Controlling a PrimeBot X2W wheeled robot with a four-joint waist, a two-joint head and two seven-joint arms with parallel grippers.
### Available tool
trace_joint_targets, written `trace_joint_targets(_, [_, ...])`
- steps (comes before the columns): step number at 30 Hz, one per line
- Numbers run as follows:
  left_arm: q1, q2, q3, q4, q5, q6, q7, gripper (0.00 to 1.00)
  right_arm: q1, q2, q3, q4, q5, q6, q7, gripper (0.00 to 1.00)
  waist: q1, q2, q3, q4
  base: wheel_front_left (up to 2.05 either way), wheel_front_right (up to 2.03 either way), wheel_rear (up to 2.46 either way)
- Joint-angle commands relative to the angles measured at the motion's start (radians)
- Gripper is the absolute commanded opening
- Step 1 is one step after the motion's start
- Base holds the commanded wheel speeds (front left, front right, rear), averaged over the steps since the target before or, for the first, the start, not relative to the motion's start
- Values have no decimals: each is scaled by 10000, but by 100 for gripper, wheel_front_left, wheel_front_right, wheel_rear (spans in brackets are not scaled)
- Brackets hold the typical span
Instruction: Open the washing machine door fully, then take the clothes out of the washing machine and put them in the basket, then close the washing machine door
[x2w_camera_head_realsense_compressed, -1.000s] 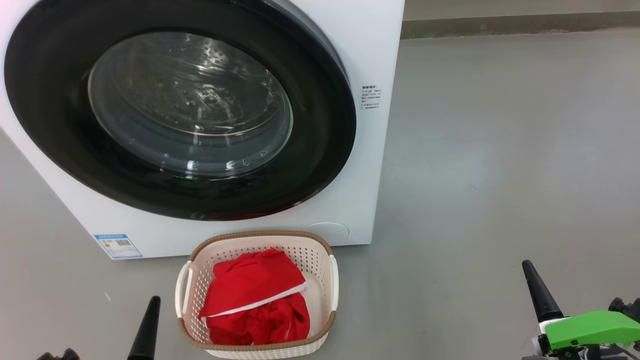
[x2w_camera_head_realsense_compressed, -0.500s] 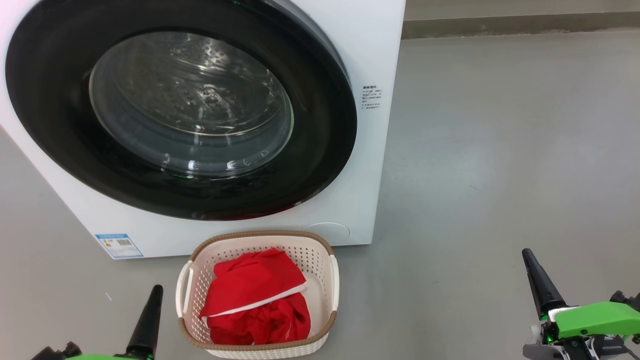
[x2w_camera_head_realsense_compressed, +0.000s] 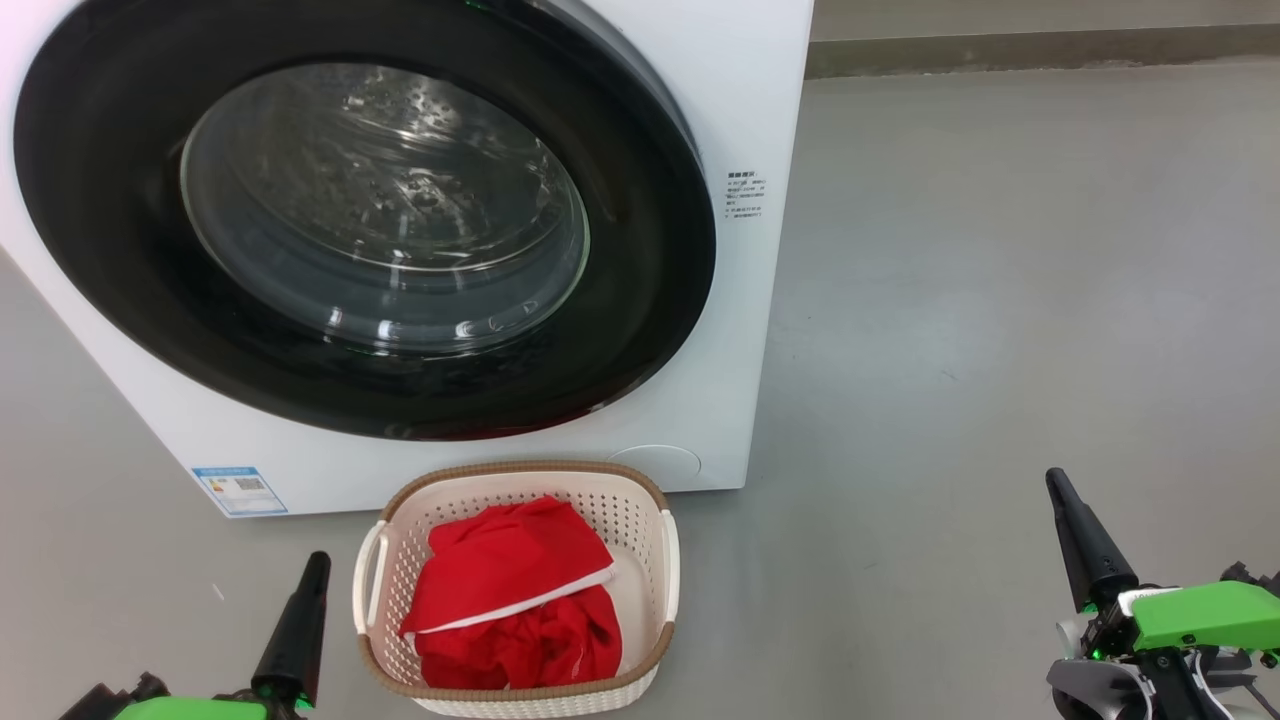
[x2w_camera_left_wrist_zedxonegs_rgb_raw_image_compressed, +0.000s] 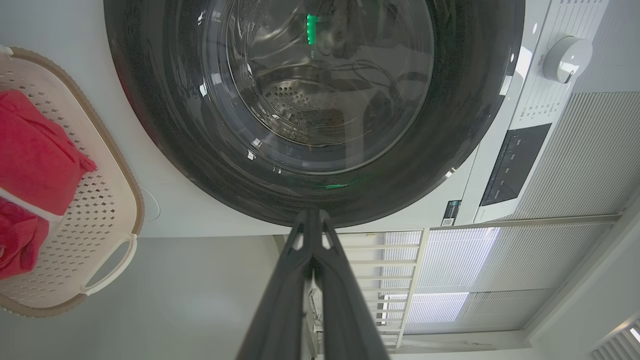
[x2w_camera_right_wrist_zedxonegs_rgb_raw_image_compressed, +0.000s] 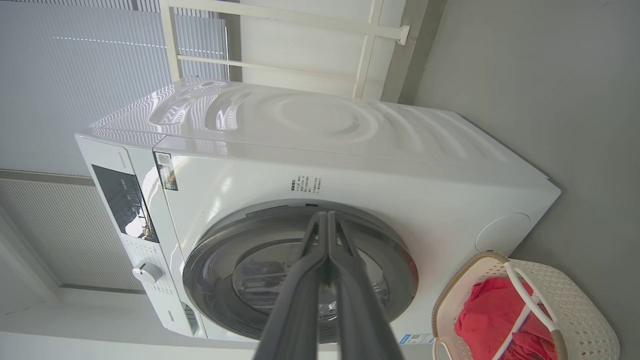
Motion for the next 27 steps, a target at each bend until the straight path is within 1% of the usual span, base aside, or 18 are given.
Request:
trace_joint_targets(1, [-411, 62, 362, -273, -98, 4, 41, 0, -482, -172, 128, -340, 169, -6, 63, 0, 0, 0, 0, 0, 0, 0, 0])
trace_joint_targets(27, [-411, 62, 361, -273, -99, 4, 40, 0, -482, -171, 130, -340, 170, -6, 61, 0, 0, 0, 0, 0, 0, 0, 0])
